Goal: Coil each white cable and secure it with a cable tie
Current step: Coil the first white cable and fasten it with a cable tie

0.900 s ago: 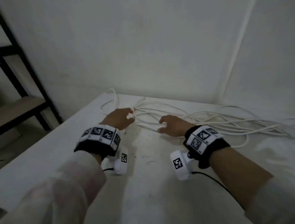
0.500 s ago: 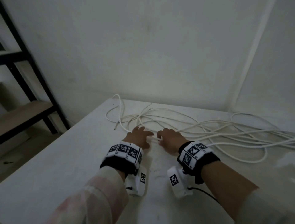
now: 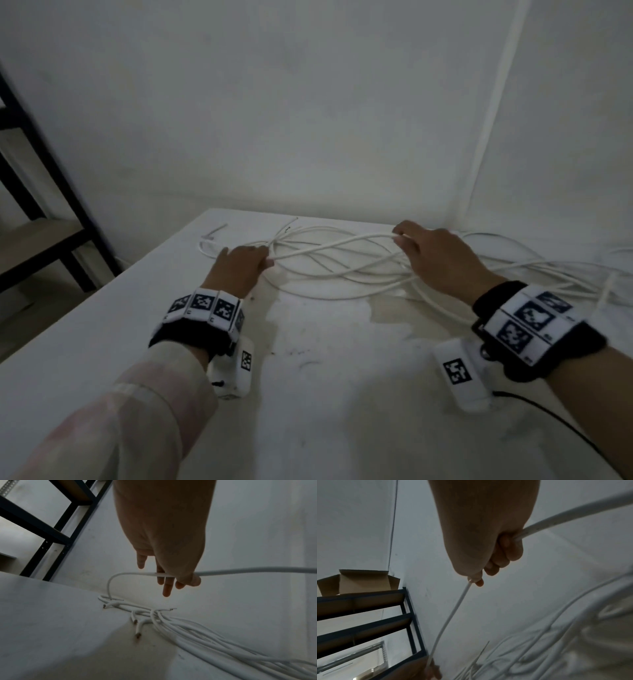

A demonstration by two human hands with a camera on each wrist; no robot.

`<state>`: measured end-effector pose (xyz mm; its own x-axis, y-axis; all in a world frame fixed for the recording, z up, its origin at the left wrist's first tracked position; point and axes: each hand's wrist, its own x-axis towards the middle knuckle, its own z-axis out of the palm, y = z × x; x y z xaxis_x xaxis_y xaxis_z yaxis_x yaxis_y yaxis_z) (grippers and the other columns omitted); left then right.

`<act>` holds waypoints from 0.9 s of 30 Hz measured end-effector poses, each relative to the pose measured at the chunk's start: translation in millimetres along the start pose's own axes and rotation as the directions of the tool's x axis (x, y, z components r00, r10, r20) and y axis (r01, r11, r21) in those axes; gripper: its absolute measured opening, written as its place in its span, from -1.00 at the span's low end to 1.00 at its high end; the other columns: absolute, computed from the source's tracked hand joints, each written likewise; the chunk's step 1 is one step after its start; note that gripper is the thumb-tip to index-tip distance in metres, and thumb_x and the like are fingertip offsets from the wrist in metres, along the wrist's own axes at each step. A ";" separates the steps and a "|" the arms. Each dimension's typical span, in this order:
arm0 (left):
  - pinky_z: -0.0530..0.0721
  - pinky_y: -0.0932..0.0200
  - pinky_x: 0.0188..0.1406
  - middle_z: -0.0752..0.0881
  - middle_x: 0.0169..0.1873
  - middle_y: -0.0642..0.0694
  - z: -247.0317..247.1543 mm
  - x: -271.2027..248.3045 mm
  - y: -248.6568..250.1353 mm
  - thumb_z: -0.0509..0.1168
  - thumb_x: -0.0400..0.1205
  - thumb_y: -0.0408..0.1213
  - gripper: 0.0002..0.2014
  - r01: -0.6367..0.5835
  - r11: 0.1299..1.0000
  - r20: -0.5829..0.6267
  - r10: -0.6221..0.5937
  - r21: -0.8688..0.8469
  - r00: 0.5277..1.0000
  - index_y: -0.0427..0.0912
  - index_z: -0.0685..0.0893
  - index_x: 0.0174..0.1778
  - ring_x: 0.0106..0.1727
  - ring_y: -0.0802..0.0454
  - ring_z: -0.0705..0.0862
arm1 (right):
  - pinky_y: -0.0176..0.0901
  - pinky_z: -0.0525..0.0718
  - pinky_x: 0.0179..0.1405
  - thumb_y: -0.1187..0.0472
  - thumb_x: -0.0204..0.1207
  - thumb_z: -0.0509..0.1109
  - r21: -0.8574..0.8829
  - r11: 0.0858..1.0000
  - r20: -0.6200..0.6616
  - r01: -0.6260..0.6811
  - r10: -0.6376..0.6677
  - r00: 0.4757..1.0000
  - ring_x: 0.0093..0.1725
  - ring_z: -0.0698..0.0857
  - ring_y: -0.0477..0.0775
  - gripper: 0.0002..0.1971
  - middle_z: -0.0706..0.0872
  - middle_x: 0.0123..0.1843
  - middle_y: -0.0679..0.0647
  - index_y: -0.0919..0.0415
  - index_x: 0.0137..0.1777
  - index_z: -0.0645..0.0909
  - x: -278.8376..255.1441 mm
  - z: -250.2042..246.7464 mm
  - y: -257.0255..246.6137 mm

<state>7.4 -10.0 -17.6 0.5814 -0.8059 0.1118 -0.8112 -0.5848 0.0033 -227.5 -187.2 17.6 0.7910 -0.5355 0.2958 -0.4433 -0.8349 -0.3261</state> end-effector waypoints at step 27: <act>0.34 0.12 -0.30 0.43 -0.55 0.00 -63.6 -24.4 133.4 0.11 0.70 -0.09 -0.70 -0.388 0.773 -0.508 0.099 -0.503 0.855 -0.26 0.58 -0.01 -0.36 -0.10 0.46 | 0.25 0.15 0.47 -0.19 0.55 0.22 -0.407 0.834 -0.016 -0.372 0.400 0.916 0.56 0.17 0.36 -0.22 0.09 0.65 0.12 -0.06 0.62 -0.15 -72.0 -68.1 99.7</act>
<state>-119.0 -62.4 43.3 0.3854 -0.7000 0.6013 -0.8838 -0.0927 0.4585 -357.4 -240.5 25.0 0.5404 -0.8270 0.1552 -0.8356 -0.5491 -0.0161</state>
